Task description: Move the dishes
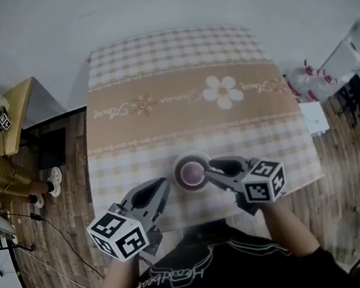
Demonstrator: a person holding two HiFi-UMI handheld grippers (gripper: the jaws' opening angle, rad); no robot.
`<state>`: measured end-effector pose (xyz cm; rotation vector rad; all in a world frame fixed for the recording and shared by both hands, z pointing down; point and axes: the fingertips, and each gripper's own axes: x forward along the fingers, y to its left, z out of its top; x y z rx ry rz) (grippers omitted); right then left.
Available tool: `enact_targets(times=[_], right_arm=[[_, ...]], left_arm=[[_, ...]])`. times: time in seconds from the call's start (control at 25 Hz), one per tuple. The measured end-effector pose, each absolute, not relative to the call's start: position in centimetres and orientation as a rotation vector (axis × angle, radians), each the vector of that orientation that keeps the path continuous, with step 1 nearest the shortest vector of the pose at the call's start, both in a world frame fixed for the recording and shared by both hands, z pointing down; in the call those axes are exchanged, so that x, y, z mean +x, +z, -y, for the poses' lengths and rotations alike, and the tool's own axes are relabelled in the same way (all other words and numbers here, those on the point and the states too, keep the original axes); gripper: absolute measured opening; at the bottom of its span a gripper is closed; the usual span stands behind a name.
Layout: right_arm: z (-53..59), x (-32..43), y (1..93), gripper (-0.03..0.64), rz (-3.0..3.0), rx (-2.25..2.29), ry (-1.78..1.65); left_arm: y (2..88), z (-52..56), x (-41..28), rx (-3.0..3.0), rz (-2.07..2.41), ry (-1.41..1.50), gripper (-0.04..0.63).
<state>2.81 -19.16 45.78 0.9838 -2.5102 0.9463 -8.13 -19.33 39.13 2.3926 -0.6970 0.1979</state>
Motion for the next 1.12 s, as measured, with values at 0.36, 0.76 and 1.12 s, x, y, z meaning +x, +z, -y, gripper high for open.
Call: enact_targets(times=[0.36,0.76,1.12], right_arm=[[20.5,1.9,50.5,0.135,2.414,0.887,0.985],[21.1,1.5,53.2,0.133,2.346,0.847,1.010],[21.6,1.5,54.1,0.067,2.303,0.868,1.032]], left_arm=[[40.2,19.4,-8.8,2.335,0.790,0.194,-0.005],[40.2,19.4,-8.8,2.319,0.844,0.199,-0.005],[40.2,19.3,-8.6,2.293,0.865,0.193,-0.005]])
